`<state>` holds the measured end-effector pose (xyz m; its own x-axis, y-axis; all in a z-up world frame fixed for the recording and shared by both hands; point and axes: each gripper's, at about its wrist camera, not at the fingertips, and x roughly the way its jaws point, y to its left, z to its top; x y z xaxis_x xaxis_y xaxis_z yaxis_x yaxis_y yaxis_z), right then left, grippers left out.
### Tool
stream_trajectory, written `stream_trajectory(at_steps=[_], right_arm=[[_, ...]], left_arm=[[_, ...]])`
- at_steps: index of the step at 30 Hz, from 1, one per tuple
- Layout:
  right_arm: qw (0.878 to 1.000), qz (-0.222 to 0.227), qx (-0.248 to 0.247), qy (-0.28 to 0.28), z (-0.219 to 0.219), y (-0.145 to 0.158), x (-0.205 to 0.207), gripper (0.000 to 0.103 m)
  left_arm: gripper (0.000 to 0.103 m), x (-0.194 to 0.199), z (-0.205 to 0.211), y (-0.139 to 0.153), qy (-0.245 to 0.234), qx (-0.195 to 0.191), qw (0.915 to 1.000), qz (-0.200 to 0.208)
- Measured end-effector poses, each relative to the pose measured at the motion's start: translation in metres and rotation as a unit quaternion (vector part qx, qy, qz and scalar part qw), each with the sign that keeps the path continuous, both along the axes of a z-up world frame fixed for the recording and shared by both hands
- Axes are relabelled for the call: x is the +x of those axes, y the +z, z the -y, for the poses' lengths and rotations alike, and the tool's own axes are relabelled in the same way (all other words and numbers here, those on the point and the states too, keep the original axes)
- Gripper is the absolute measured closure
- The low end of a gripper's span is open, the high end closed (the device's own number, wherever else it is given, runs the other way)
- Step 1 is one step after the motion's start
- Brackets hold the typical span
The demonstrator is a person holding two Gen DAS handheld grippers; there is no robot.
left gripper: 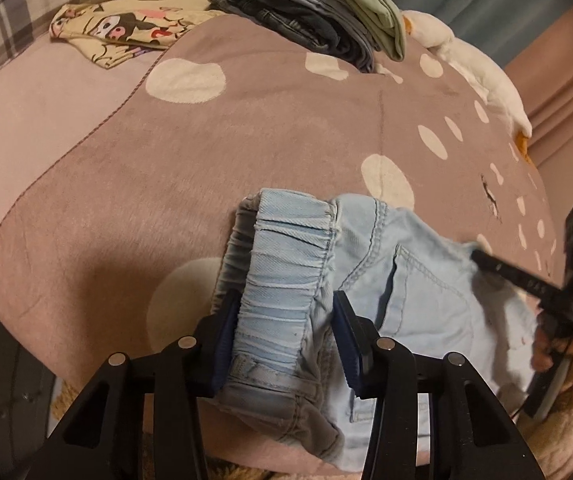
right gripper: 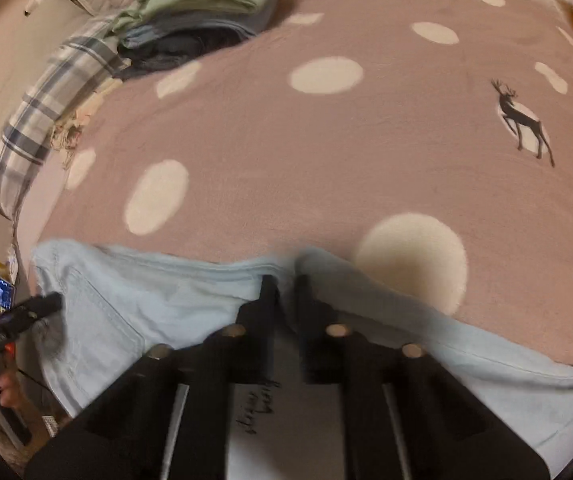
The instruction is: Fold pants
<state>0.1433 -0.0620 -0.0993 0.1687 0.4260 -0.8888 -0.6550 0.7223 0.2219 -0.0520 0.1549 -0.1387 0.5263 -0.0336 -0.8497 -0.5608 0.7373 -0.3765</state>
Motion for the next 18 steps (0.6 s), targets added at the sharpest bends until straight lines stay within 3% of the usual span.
stream_trajectory(at_steps=[3, 7, 11, 13, 15, 18], right_arm=[[1.000, 0.025, -0.008, -0.008, -0.008, 0.005, 0.007, 0.097], [0.999, 0.006, -0.036, -0.022, -0.014, -0.023, 0.019, 0.097], [0.999, 0.026, -0.037, -0.021, -0.021, -0.023, 0.018, 0.097], [0.999, 0.024, -0.034, -0.024, -0.022, -0.024, 0.019, 0.096], [0.999, 0.019, -0.027, -0.028, -0.022, -0.025, 0.021, 0.097], [0.999, 0.020, -0.025, -0.031, -0.022, -0.025, 0.019, 0.097]], left_arm=[[0.054, 0.002, -0.004, -0.001, 0.005, -0.005, 1.0000, 0.000], [0.053, 0.003, -0.004, -0.001, 0.005, -0.003, 1.0000, -0.004], [0.053, 0.000, -0.003, 0.007, 0.009, -0.008, 0.9999, -0.008], [0.053, -0.001, 0.002, 0.021, 0.009, 0.007, 0.9998, -0.015], [0.053, -0.004, 0.012, 0.034, 0.002, 0.054, 0.9983, -0.023], [0.053, -0.013, 0.020, 0.036, -0.007, 0.040, 0.9991, -0.009]])
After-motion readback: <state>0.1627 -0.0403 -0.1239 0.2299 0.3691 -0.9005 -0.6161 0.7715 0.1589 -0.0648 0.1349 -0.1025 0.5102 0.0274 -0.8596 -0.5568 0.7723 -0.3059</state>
